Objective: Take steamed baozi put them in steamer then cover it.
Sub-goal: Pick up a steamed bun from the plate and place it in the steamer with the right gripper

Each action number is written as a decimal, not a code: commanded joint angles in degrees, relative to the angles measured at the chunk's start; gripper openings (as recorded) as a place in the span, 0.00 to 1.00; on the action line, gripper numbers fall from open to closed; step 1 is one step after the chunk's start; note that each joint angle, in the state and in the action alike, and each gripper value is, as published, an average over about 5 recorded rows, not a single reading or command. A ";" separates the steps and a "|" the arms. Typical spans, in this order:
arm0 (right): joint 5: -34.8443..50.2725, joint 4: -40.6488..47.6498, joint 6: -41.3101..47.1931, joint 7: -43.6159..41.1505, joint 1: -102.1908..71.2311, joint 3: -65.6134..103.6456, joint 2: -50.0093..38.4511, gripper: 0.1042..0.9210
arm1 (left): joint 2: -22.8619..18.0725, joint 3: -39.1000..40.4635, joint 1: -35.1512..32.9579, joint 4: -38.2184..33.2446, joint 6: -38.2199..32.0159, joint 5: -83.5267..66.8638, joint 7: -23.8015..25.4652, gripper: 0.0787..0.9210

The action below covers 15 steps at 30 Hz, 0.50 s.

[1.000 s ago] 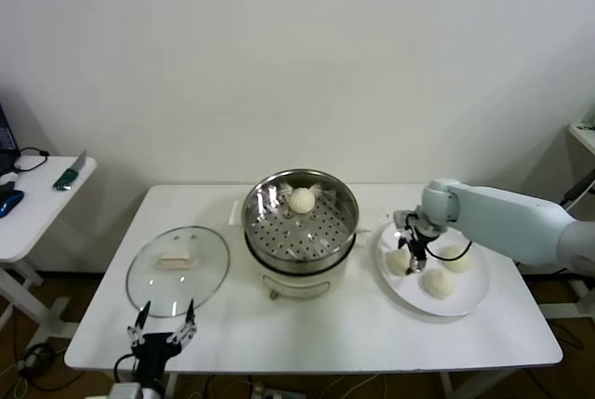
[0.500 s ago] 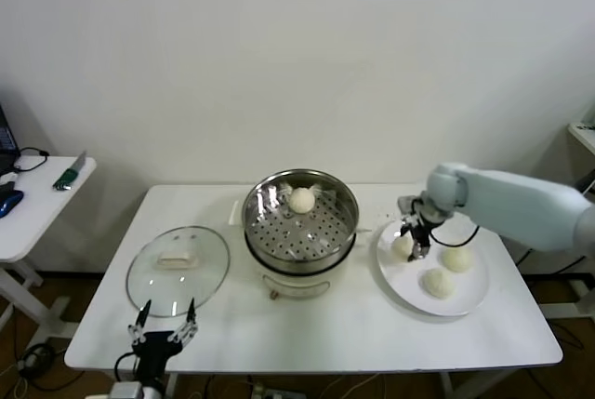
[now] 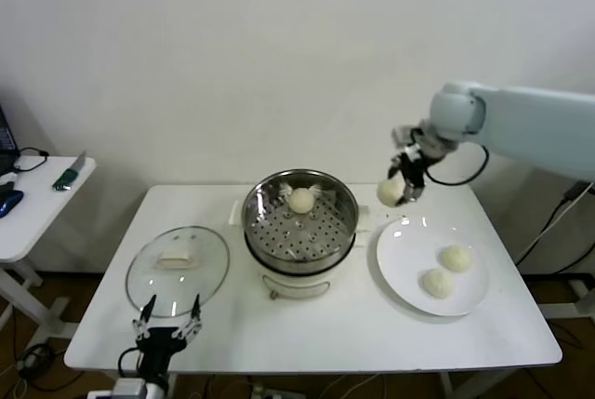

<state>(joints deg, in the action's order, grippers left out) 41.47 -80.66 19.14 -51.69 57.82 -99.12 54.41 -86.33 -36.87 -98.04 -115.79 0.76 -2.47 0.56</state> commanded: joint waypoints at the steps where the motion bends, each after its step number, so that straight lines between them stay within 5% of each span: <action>1: 11.15 -7.08 5.24 3.95 9.29 -0.68 6.60 0.71 | -0.21 0.55 0.14 -0.44 0.13 0.55 0.04 0.88; 15: 11.72 2.32 10.76 10.59 -3.18 6.62 25.06 0.71 | 0.01 -0.10 -0.45 -1.18 -0.38 1.97 0.09 0.88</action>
<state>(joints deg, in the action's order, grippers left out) 50.39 -80.55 27.20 -44.10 57.43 -94.61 70.82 -86.34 -36.81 -98.38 -116.79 0.46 -0.98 0.60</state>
